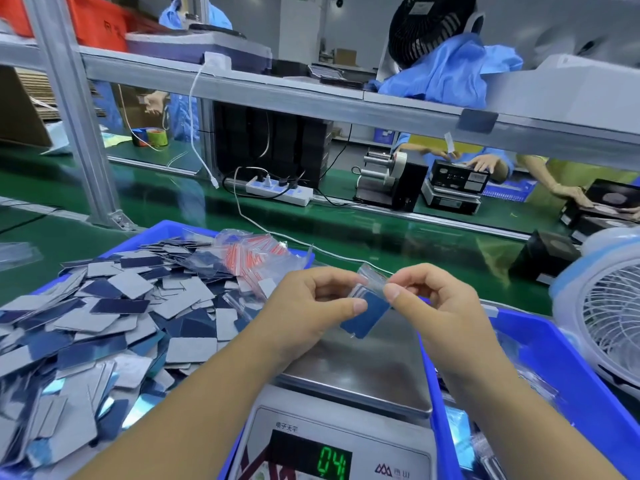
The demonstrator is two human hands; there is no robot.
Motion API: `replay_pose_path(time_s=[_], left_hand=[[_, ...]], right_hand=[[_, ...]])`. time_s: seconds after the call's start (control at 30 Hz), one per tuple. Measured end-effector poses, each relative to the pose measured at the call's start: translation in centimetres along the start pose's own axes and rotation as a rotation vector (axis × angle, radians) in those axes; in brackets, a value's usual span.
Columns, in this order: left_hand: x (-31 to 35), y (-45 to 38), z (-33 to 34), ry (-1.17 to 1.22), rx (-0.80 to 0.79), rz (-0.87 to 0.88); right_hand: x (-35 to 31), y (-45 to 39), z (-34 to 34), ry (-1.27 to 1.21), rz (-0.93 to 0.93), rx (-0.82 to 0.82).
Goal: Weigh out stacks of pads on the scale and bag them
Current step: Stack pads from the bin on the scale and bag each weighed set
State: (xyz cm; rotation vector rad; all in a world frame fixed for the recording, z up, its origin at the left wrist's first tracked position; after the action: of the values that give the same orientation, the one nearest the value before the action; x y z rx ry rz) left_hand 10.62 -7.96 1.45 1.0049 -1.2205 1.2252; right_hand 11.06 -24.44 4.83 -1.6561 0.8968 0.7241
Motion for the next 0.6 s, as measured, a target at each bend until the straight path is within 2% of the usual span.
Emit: replay_pose_path(time_s=[0.13,0.27,0.4,0.6], left_hand=[[0.1,0.0,0.0,-0.03,0.002,-0.004],[-0.5,0.0,-0.3,-0.04,-0.027,-0.097],[-1.3,-0.2,-1.2,-0.058,0.026,-0.198],[-1.0,-0.2,-1.3,-0.202,0.031,-0.171]], right_hand=[[0.8,0.1,0.6,-0.013,0.059,-0.109],[0.8,-0.2,-0.2,0.017,0.016,-0.015],[1.1,-0.3,-0.3,-0.044,0.02,0.0],[1.2,-0.2,-0.2,-0.119,0.042,0.019]])
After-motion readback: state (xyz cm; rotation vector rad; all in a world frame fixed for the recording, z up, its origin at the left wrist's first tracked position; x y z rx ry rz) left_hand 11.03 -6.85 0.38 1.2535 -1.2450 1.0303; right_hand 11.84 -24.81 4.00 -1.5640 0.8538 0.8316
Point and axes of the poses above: each hand's wrist, its own y-axis away from the middle knuckle, its own z-axis out of the palm, x = y × z, the point moved 7 cm from there along -y, towards the middle knuckle, and after that the axes turned 9 degrees about -z, right-handed, at the moved point
